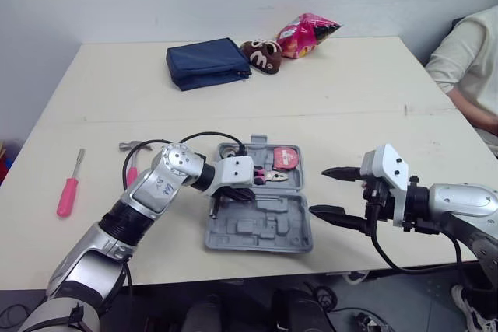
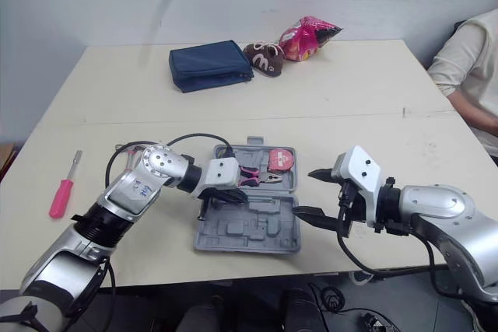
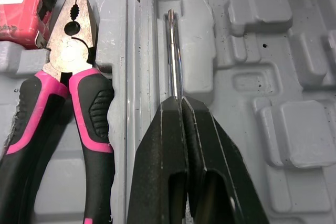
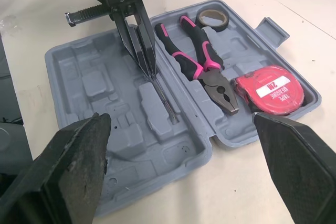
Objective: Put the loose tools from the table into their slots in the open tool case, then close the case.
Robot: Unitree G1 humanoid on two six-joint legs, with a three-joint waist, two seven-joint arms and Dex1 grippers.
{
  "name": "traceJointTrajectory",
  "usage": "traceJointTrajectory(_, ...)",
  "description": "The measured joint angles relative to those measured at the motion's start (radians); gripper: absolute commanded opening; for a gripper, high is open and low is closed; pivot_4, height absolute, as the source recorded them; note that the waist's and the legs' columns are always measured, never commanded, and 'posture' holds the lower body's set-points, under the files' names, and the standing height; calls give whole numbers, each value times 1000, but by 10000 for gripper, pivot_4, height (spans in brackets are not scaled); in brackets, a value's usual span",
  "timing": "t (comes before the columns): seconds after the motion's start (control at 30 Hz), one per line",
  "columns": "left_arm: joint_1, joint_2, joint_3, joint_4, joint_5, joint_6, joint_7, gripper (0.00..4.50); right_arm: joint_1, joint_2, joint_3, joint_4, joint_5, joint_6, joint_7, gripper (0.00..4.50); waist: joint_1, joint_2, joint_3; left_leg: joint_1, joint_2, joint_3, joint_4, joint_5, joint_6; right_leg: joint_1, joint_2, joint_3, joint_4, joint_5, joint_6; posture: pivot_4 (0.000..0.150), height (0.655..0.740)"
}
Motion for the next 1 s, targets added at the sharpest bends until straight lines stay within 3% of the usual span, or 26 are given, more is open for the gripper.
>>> traceJointTrajectory(0.23, 0, 27, -30, 0, 18, -72, 9, 423, -5, 7, 3, 0, 0, 0, -4, 45000, 0, 1, -5, 2, 1, 0, -2, -1, 0, 1, 0, 0, 0, -1, -1, 1500, 7400)
traceJointTrajectory(0.4, 2, 67, -41, -26, 19, -65, 0, 423, 7, 15, 4, -1, -9, -1, -7, 45000, -17, 0, -5, 16, 1, 1, -17, 0, -3, 10, 1, 1, -4, -3, -5, 1500, 7400)
traceJointTrajectory(1.0, 40, 79, 9, -61, 16, 9, -15, 423, 10, 32, 9, -1, -23, -19, -1, 45000, -16, 1, -5, 16, 14, -1, -19, 0, -17, 8, 14, 1, 0, -9, -16, 1500, 7400)
